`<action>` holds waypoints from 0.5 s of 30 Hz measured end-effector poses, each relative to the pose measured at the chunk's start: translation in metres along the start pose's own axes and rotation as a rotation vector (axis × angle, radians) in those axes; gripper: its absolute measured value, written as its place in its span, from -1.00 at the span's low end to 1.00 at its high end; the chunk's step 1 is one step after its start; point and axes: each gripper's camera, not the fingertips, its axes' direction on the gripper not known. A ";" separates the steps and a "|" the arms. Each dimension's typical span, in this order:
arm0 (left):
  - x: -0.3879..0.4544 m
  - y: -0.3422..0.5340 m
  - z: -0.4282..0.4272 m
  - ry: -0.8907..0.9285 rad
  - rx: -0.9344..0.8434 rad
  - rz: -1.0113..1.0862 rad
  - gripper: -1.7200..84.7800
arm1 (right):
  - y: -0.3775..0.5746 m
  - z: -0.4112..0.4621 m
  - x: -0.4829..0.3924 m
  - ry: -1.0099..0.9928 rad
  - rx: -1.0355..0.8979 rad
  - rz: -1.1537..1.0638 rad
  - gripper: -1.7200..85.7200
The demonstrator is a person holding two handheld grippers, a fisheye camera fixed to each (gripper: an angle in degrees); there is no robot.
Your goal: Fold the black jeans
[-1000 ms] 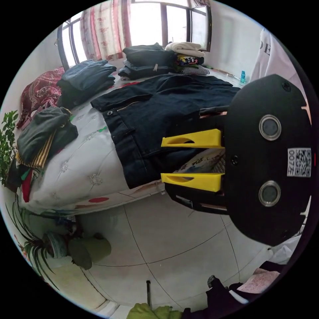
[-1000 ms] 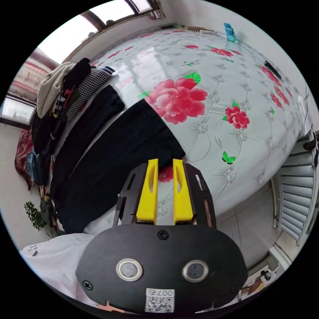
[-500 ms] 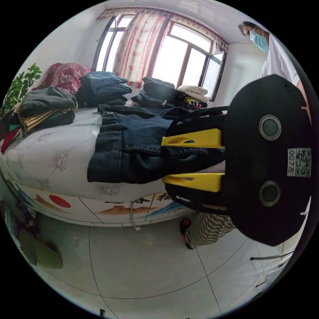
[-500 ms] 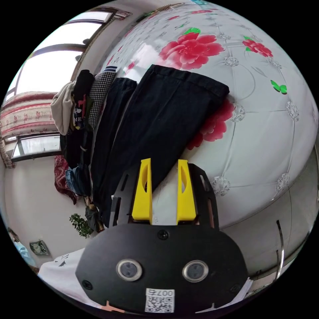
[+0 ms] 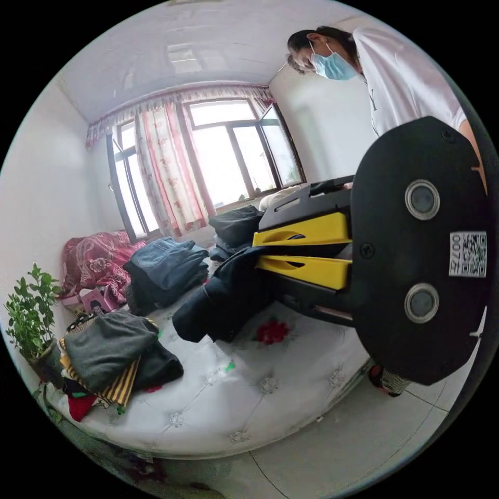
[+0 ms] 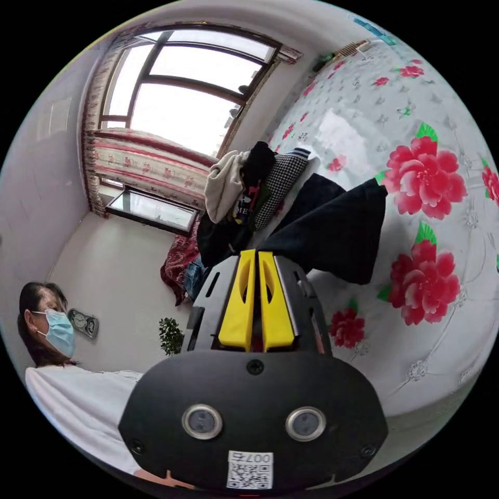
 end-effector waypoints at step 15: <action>0.033 -0.008 0.049 -0.156 -0.063 -0.104 -0.95 | -0.018 0.012 0.016 -0.033 -0.061 0.143 -0.97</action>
